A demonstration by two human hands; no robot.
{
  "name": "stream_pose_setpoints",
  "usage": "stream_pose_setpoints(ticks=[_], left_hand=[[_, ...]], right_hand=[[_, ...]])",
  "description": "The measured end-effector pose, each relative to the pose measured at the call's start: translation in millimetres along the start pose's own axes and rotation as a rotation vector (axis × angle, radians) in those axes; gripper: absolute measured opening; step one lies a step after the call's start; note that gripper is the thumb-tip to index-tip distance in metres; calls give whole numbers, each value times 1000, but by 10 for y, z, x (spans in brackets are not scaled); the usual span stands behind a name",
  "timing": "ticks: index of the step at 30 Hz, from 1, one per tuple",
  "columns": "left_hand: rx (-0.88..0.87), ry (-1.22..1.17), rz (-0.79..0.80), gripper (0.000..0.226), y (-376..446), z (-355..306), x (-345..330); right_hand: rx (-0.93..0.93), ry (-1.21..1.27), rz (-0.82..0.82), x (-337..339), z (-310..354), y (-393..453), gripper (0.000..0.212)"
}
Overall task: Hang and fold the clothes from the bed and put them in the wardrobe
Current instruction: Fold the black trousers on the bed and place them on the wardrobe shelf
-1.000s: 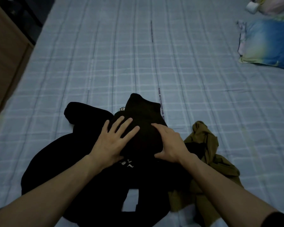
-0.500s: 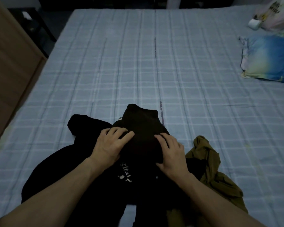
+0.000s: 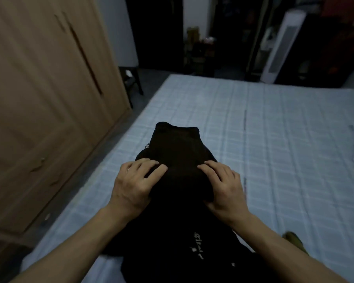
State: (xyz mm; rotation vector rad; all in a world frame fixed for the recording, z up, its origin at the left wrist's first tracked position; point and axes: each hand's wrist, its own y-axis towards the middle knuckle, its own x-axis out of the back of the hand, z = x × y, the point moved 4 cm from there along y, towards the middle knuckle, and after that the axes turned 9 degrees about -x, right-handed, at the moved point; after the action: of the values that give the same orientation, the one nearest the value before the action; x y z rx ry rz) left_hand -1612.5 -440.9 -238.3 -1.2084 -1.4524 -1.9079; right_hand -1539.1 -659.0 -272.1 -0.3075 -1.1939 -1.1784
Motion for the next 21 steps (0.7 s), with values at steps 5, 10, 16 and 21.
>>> stream_pose_setpoints(ticks=[5,10,16,21], left_hand=[[90,214,-115,31,-477,504,1161],[230,365,-129,35,-1270,790,2388],[418,548,-142,55,-2535,864,3706],[577,658,-150,52,-3549,696,4379]], right_hand=[[218,49,-48,175,1217,426,75],[453,105,-54,252,2632,515,88],[689,147,-24,241,4345,183,90],[864,178,30,90,5453,-286,87]])
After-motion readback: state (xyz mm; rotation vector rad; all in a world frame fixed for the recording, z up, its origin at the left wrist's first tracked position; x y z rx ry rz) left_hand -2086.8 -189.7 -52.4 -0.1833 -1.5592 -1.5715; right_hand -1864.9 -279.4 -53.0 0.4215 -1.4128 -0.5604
